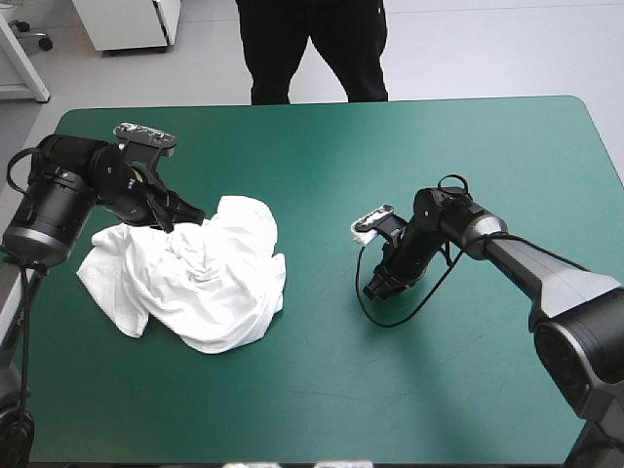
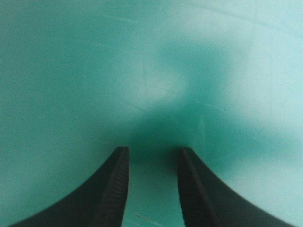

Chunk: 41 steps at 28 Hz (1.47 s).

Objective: Fold the cloth

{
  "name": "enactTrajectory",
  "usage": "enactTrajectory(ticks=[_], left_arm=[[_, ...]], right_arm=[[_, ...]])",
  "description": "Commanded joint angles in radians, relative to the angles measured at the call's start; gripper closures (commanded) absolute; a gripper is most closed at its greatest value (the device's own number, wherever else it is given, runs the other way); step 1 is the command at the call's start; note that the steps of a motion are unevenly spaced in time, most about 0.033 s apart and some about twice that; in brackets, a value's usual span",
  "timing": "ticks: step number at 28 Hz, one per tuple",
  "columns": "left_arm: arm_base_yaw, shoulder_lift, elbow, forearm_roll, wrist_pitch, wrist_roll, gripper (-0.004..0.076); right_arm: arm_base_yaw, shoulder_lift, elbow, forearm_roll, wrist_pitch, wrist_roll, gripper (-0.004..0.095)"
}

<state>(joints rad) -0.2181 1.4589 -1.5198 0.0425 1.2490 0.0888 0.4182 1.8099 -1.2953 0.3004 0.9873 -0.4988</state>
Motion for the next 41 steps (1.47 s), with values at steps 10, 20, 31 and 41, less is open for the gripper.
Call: enactTrajectory(ticks=[10, 20, 31, 41], left_arm=[[-0.001, -0.084, -0.024, -0.005, 0.004, -0.002, 0.0503], [-0.001, -0.157, -0.024, -0.005, 0.011, -0.002, 0.0503], [-0.001, -0.094, -0.024, 0.071, -0.05, 0.002, 0.0397], [-0.001, 0.197, -0.024, 0.025, -0.054, 0.019, 0.0257]], right_arm=[[-0.002, -0.287, -0.182, -0.378, 0.202, 0.27, 0.0335], [-0.002, -0.666, -0.184, -0.794, 0.243, 0.518, 0.0335], [-0.002, -0.88, -0.184, -1.028, 0.261, 0.639, 0.0335], [-0.002, -0.903, -0.184, -1.024, 0.261, 0.651, 0.0335]])
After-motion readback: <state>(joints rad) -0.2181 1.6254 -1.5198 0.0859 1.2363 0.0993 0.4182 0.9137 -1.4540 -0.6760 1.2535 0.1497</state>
